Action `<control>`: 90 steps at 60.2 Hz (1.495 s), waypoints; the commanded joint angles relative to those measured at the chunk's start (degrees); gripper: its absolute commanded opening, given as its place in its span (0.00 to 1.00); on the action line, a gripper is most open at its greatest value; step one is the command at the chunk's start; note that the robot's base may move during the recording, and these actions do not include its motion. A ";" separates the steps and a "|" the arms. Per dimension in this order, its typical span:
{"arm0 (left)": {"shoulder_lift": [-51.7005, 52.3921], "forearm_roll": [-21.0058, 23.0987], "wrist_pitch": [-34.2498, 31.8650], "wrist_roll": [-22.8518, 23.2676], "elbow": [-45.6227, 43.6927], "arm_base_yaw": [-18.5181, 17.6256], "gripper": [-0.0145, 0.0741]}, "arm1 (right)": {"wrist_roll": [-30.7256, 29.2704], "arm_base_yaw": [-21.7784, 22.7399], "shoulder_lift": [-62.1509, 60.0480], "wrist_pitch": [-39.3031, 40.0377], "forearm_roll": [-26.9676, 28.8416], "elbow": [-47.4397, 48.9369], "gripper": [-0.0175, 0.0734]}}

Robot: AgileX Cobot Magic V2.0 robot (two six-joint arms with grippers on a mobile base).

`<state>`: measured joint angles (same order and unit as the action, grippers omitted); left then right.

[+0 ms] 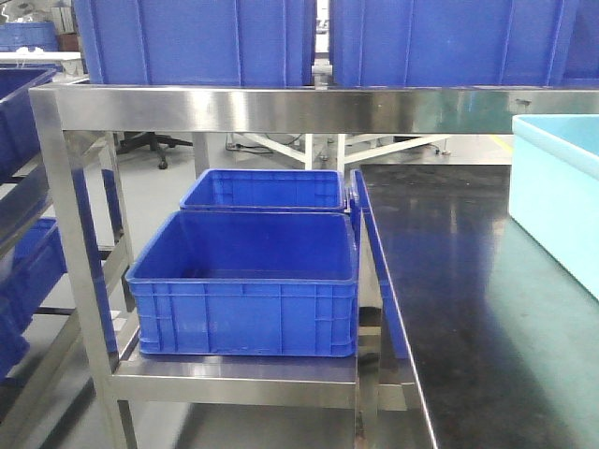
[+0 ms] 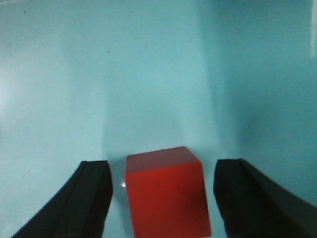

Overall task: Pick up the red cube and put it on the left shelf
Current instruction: 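Lower the right gripper over the red cube in the turquoise bin, then close the right gripper on the red cube and lift it out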

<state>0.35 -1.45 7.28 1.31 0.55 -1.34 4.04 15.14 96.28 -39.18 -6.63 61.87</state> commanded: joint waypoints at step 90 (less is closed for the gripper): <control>0.82 0.17 -5.02 0.12 1.32 -0.04 0.28 | -4.04 -35.04 -37.76 10.48 13.20 -6.61 0.25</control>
<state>0.35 -1.45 7.28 1.31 0.55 -1.34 0.68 -18.04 59.98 -34.61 6.24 56.22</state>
